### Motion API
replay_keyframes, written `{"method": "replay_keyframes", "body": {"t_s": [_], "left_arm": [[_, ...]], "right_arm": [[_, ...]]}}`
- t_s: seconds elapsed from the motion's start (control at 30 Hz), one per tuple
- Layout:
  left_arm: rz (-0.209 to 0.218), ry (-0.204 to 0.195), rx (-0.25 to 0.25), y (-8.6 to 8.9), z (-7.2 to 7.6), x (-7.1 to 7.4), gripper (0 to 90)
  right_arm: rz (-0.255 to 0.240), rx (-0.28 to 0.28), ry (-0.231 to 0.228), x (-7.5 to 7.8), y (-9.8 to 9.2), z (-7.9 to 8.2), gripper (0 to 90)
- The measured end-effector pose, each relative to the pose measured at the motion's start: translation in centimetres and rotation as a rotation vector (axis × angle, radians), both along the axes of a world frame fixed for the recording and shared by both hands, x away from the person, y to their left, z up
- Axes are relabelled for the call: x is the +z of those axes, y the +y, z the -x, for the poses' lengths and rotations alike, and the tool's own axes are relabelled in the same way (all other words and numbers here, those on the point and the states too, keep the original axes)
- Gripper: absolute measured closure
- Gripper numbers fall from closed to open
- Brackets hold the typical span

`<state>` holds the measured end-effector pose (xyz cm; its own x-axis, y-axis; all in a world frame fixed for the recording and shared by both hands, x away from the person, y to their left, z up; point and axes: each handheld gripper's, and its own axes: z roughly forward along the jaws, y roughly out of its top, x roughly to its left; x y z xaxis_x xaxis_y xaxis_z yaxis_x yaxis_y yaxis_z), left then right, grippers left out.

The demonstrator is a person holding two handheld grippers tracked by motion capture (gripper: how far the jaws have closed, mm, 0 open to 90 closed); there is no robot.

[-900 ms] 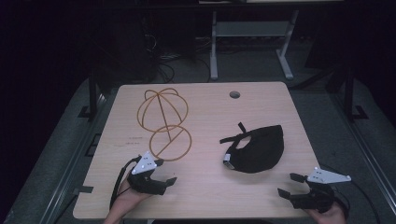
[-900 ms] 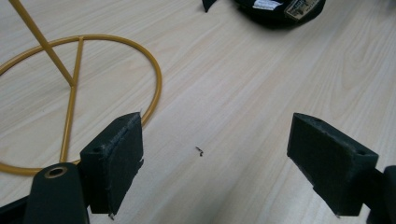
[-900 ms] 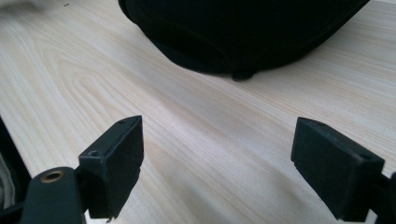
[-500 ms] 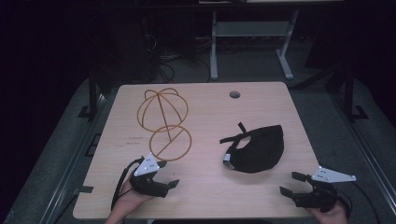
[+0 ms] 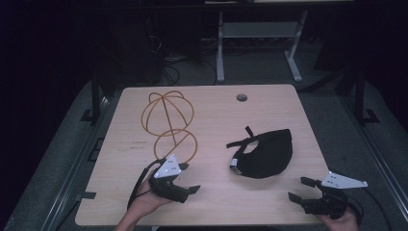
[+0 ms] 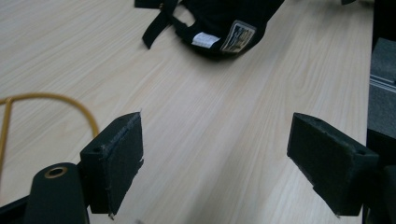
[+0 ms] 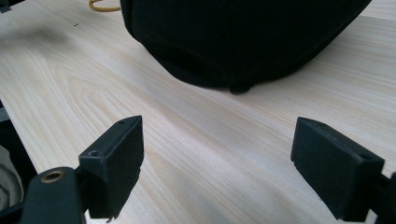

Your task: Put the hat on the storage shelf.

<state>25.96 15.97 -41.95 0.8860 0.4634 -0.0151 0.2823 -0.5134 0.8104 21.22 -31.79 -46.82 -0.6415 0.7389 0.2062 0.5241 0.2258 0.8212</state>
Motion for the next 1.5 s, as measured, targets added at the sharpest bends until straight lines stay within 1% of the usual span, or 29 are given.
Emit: {"method": "replay_keyframes", "body": {"t_s": [0.1, 0.13, 0.17, 0.2, 0.23, 0.4, 0.47, 0.5, 0.57, 0.6, 0.63, 0.67, 0.73, 0.77, 0.8, 0.83, 0.87, 0.93, 1.0, 1.07, 1.1, 1.13, 1.2, 1.23, 1.3, 1.33, 1.4, 1.43, 1.5], "left_arm": [[0.000, 0.004, -0.025, -1.1, -0.4, 0.3, 18.4], [0.006, 0.005, -0.048, -1.8, -0.6, 0.5, 18.4], [0.006, 0.005, -0.048, -1.8, -0.6, 0.5, 18.4], [0.003, 0.007, -0.065, -2.6, -0.8, 0.7, 18.4], [0.003, 0.007, -0.065, -2.6, -0.8, 0.7, 18.4], [-0.001, 0.000, -0.114, -4.7, -1.2, 1.4, 18.4], [-0.001, 0.000, -0.129, -5.5, -1.6, 1.5, 18.4], [-0.006, 0.005, -0.144, -6.2, -2.0, 1.6, 18.5], [-0.015, 0.003, -0.155, -6.5, -2.3, 1.7, 19.3], [-0.024, 0.002, -0.169, -7.1, -2.7, 1.7, 19.3], [-0.024, 0.002, -0.169, -7.1, -2.7, 1.7, 19.6], [-0.017, 0.006, -0.183, -7.7, -3.1, 1.8, 20.1], [-0.016, 0.008, -0.188, -7.9, -3.2, 1.8, 21.4], [-0.030, 0.016, -0.200, -8.7, -3.7, 1.7, 21.4], [-0.036, 0.017, -0.205, -9.0, -4.0, 1.6, 21.5], [-0.036, 0.017, -0.205, -9.0, -4.0, 1.6, 21.6], [-0.037, 0.022, -0.210, -9.3, -4.2, 1.6, 21.9], [-0.044, 0.018, -0.224, -10.1, -4.8, 1.3, 22.9], [-0.049, 0.021, -0.228, -10.4, -5.0, 1.2, 23.8], [-0.062, 0.040, -0.240, -11.1, -5.6, 0.8, 25.4], [-0.062, 0.040, -0.240, -11.1, -5.6, 0.8, 25.7], [-0.066, 0.052, -0.242, -11.4, -5.8, 0.6, 25.7], [-0.071, 0.064, -0.253, -11.8, -6.2, 0.3, 29.7], [-0.074, 0.070, -0.257, -12.0, -6.4, 0.1, 31.5], [-0.076, 0.083, -0.262, -12.3, -6.6, -0.3, 32.9], [-0.088, 0.087, -0.272, -12.7, -6.9, -0.7, 35.1], [-0.133, 0.081, -0.273, -13.1, -7.1, -0.9, 35.9], [-0.133, 0.081, -0.273, -13.1, -7.1, -0.9, 35.9], [-0.138, 0.077, -0.280, -13.8, -7.2, -1.1, 36.9]], "right_arm": [[0.003, 0.004, 0.003, 0.0, 0.1, 0.0, 16.7], [0.010, 0.007, 0.003, 0.0, 0.2, 0.0, 16.7], [0.011, 0.008, 0.002, 0.0, 0.2, 0.0, 16.7], [0.010, 0.007, 0.002, 0.0, 0.2, 0.0, 16.7], [0.010, 0.007, 0.002, 0.0, 0.2, 0.0, 16.7], [0.009, 0.015, 0.000, 0.0, 0.3, 0.0, 16.7], [0.007, 0.016, 0.000, 0.0, 0.3, 0.0, 16.7], [0.006, 0.018, 0.002, -0.1, 0.3, 0.0, 16.7], [0.007, 0.019, 0.001, -0.1, 0.3, 0.0, 16.7], [0.009, 0.024, -0.001, -0.1, 0.3, 0.1, 16.9], [0.009, 0.024, -0.001, -0.1, 0.3, 0.1, 16.9], [0.010, 0.024, 0.000, -0.1, 0.3, 0.0, 16.9], [0.008, 0.026, 0.000, -0.1, 0.3, 0.0, 16.9], [0.010, 0.028, -0.001, -0.1, 0.4, 0.0, 16.9], [0.011, 0.029, -0.001, -0.1, 0.4, 0.0, 16.9], [0.011, 0.029, -0.001, -0.1, 0.4, 0.0, 16.9], [0.007, 0.031, 0.001, -0.1, 0.4, 0.1, 16.9], [0.006, 0.034, -0.008, -0.1, 0.4, 0.0, 16.9], [0.002, 0.034, -0.006, -0.1, 0.5, 0.1, 16.9], [0.011, 0.042, -0.009, -0.1, 0.5, 0.1, 16.9], [0.011, 0.042, -0.009, -0.1, 0.5, 0.1, 16.9], [0.012, 0.043, -0.008, -0.1, 0.5, 0.1, 16.9], [0.010, 0.045, -0.007, -0.1, 0.5, 0.1, 16.6], [0.005, 0.057, -0.013, 0.0, 0.6, 0.2, 16.1], [0.003, 0.059, -0.019, 0.1, 0.6, 0.2, 16.1], [0.002, 0.062, -0.010, 0.1, 0.7, 0.1, 15.9], [0.012, 0.064, -0.006, 0.0, 0.8, 0.0, 15.9], [0.012, 0.064, -0.006, 0.0, 0.8, 0.0, 15.9], [0.018, 0.069, -0.004, 0.0, 0.8, 0.1, 15.8]]}}
